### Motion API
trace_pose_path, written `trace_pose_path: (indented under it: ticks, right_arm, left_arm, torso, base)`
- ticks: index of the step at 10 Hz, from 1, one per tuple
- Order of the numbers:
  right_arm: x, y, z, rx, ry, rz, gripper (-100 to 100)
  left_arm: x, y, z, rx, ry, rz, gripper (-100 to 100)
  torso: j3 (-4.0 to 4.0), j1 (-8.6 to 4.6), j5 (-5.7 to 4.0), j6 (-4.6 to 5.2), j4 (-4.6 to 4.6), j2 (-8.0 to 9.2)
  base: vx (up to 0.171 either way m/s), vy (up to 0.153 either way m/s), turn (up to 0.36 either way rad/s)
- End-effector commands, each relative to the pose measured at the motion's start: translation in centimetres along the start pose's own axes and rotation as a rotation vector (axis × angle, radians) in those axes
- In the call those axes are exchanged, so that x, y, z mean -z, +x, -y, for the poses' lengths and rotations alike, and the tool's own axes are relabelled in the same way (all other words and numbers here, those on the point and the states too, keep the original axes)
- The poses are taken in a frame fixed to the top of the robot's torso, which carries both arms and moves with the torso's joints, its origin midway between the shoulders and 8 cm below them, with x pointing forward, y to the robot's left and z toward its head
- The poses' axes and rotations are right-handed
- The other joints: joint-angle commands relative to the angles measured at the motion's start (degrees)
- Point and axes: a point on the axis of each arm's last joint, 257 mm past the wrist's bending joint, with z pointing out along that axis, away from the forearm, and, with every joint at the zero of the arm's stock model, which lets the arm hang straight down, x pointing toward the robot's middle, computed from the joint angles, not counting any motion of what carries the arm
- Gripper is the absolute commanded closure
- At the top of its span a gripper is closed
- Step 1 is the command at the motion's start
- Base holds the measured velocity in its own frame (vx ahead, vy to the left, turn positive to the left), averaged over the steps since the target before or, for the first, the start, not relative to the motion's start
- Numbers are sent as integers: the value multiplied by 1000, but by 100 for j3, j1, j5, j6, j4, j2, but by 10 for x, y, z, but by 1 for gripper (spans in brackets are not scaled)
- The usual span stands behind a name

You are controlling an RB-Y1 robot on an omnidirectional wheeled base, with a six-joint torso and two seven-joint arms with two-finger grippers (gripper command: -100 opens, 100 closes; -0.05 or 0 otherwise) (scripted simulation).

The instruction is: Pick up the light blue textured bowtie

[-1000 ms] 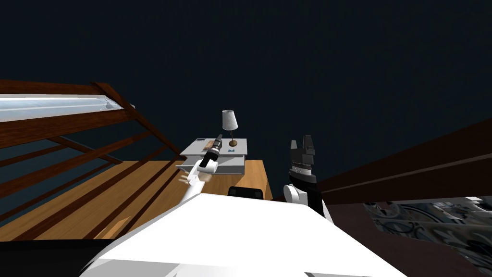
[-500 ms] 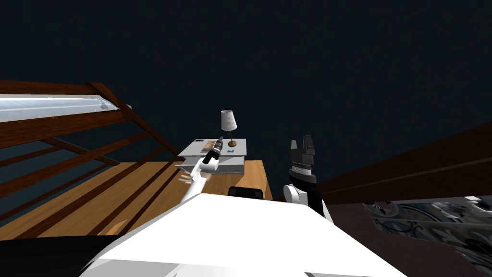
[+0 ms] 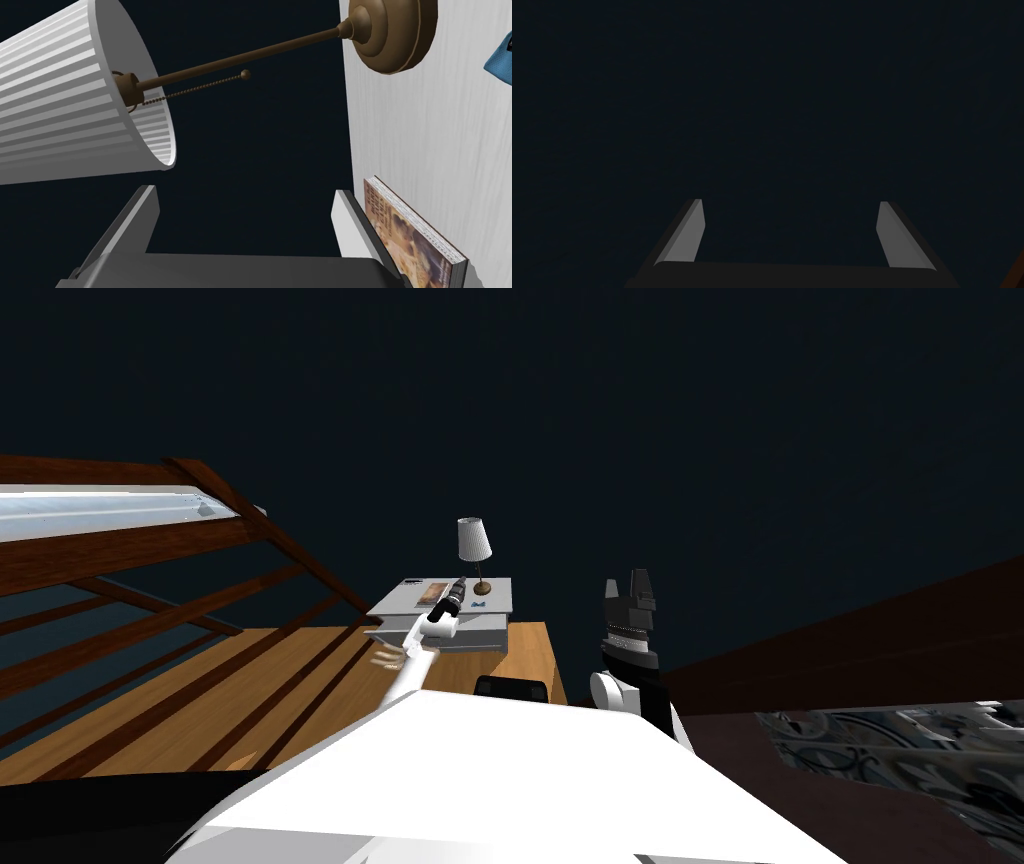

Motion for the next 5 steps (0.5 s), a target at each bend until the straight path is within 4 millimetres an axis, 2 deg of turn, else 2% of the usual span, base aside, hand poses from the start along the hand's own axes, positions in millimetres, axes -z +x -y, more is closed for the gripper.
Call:
trace_pose_path:
  ticks: [1, 2, 4, 5]
  right_arm:
    - [0, 0, 0, 0, 0, 0, 0]
    - [0, 0, 0, 0, 0, 0, 0]
    - [0, 0, 0, 0, 0, 0, 0]
    - [0, 0, 0, 0, 0, 0, 0]
  left_arm:
    - [-1, -2, -10, 1, -41, 0, -100]
    - [-10, -2, -20, 5, -84, -2, -100]
    - [-8, -1, -30, 5, -123, -2, -100]
    - [-16, -1, -43, 8, -172, -4, -100]
  torso:
    - [0, 0, 0, 0, 0, 0]
    - [3, 1, 0, -1, 1, 6]
    - [0, 3, 1, 0, 0, 1]
    - [3, 2, 1, -1, 1, 6]
  base:
    - [17, 2, 2]
    - [35, 3, -22]
    - [24, 5, -8]
    - [34, 7, -22]
